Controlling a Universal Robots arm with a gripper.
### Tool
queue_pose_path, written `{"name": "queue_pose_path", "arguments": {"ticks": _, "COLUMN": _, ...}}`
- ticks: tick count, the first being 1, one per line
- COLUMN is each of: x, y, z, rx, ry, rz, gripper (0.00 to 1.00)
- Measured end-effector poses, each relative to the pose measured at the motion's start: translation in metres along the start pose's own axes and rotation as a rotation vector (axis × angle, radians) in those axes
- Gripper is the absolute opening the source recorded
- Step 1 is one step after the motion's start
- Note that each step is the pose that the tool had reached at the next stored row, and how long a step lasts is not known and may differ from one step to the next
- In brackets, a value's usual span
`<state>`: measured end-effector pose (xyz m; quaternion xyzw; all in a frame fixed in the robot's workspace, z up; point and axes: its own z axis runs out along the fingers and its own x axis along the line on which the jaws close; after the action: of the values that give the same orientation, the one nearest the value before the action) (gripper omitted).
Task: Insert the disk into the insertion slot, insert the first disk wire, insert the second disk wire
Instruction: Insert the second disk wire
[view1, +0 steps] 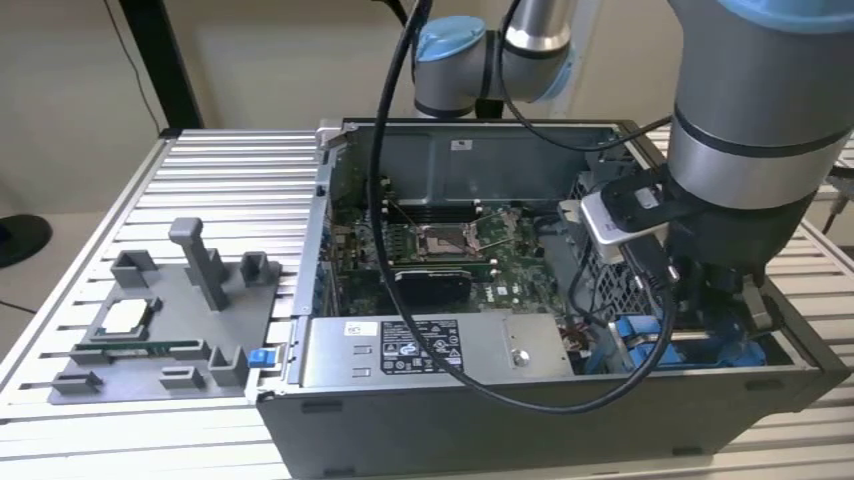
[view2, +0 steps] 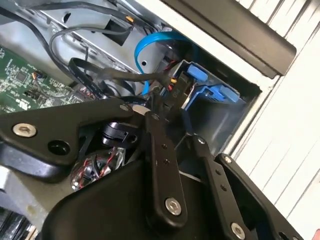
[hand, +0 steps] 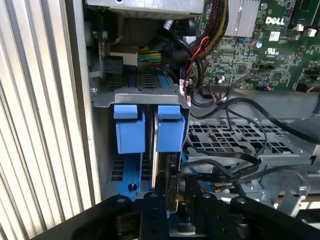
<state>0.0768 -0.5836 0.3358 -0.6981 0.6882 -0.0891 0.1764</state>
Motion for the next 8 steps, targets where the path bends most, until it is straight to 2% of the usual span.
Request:
{"name": "queue_pose_path", "arguments": {"ticks": 6, "x": -0.0032, "y": -0.0097, "z": -0.0243, "rx": -0.0007, "ry": 0.0003, "rz": 0.0, "gripper": 1.0}}
{"name": "queue_pose_path", "arguments": {"ticks": 8, "x": -0.0032, "y": -0.0099, "z": -0.0246, "rx": -0.0007, "ry": 0.0004, "rz": 0.0, "gripper": 1.0}}
